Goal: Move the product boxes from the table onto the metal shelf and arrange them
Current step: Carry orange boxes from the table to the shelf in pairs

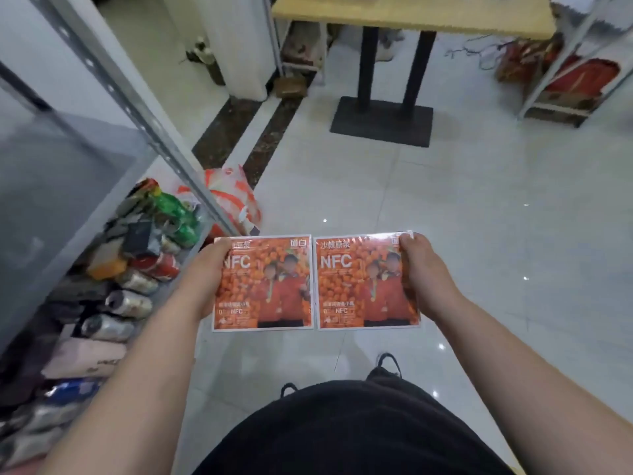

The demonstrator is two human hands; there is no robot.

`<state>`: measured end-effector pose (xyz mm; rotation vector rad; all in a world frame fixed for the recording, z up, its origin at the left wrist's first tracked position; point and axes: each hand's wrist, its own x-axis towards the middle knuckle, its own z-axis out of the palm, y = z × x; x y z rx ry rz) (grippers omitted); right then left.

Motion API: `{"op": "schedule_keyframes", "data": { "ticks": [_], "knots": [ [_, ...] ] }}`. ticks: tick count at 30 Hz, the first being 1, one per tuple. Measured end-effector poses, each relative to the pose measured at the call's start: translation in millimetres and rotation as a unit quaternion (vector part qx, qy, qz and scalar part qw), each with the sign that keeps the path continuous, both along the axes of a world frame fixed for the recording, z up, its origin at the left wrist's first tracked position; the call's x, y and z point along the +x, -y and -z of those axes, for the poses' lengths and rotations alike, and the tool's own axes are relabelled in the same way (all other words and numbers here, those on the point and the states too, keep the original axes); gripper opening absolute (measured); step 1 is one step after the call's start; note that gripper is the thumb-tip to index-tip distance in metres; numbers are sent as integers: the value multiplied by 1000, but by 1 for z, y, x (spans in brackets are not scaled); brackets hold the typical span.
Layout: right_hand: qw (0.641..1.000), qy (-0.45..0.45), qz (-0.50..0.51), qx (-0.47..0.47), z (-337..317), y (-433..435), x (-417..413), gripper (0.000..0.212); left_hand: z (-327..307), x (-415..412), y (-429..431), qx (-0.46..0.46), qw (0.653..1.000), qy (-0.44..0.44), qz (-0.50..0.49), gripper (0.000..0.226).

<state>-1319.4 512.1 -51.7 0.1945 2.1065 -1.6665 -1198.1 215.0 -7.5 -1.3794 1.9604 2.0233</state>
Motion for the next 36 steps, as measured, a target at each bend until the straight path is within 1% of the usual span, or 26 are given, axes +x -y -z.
{"op": "schedule_keyframes", "data": {
  "ticks": [2,3,4,7,8,10,12,14,17,19,21,24,27,28,31,36],
  "knots": [
    [998,7,-69,-12,-5,21,-28,18,-6,10,5,-9,997,-6,-70,28],
    [994,6,-108,-13,-9,34,-39,19,-11,17,7,-10,994,-10,-104,26],
    [989,-3,-148,-12,-14,47,-48,25,-15,25,9,-9,991,-12,-136,26],
    [963,-48,-265,-3,-35,88,-65,61,-29,51,14,-15,975,-17,-221,22],
    [954,-68,-293,-4,-45,104,-67,67,-33,62,16,-28,968,-23,-247,18],
    [932,-97,-350,-17,-62,139,-71,72,-45,83,23,-69,952,-45,-294,12],
    [912,-112,-393,-36,-83,181,-67,77,-65,107,31,-106,933,-77,-336,23],
    [891,-124,-432,-63,-108,225,-57,77,-92,132,42,-136,914,-112,-366,34],
    [869,-154,-458,-105,-150,294,-35,81,-136,171,62,-192,885,-160,-392,41],
    [845,-174,-487,-134,-183,336,-17,78,-166,195,80,-231,862,-195,-407,42],
    [829,-192,-496,-171,-218,370,2,80,-197,215,99,-261,843,-215,-419,41],
    [811,-217,-500,-211,-267,411,25,71,-239,238,129,-302,816,-250,-424,40],
    [792,-237,-508,-241,-305,445,41,76,-269,256,157,-354,793,-263,-421,40],
    [788,-239,-508,-254,-315,455,45,72,-277,262,165,-365,787,-263,-421,41],
    [781,-253,-494,-286,-338,481,55,50,-294,273,188,-384,782,-264,-415,44],
    [782,-280,-472,-295,-352,519,48,56,-305,270,229,-384,777,-302,-397,40]
  ]
}}
